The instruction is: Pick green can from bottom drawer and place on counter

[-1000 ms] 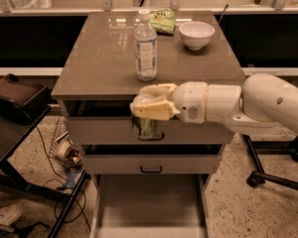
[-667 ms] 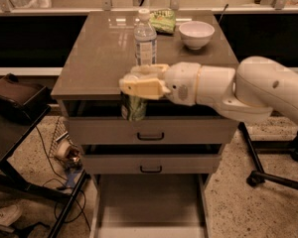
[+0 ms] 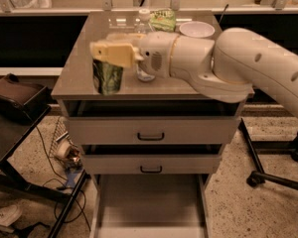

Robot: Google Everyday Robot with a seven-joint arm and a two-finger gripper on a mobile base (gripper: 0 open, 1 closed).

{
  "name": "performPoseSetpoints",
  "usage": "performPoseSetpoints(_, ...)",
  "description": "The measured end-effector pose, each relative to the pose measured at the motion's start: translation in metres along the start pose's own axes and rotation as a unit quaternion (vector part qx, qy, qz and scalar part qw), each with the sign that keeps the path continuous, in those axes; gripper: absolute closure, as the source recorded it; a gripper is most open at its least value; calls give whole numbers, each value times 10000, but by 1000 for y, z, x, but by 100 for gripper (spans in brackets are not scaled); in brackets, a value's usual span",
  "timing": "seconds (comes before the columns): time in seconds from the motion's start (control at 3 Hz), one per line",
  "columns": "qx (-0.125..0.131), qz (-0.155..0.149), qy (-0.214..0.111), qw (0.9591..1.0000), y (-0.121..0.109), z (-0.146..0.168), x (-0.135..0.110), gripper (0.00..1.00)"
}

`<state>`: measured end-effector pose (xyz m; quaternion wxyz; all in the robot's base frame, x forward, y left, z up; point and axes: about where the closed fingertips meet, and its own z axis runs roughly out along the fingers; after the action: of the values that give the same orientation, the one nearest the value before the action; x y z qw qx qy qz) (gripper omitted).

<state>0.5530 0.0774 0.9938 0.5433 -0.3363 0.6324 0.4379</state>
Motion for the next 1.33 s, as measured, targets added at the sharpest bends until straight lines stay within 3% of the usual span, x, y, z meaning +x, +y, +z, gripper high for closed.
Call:
performPoseSetpoints(0.33, 35, 76, -142, 9999, 0, 48, -21, 100)
performPoseSetpoints(0.67, 35, 76, -142, 9999, 0, 48, -21, 100)
performPoseSetpoints(1.33, 494, 356, 110, 9981, -11, 109, -35, 100)
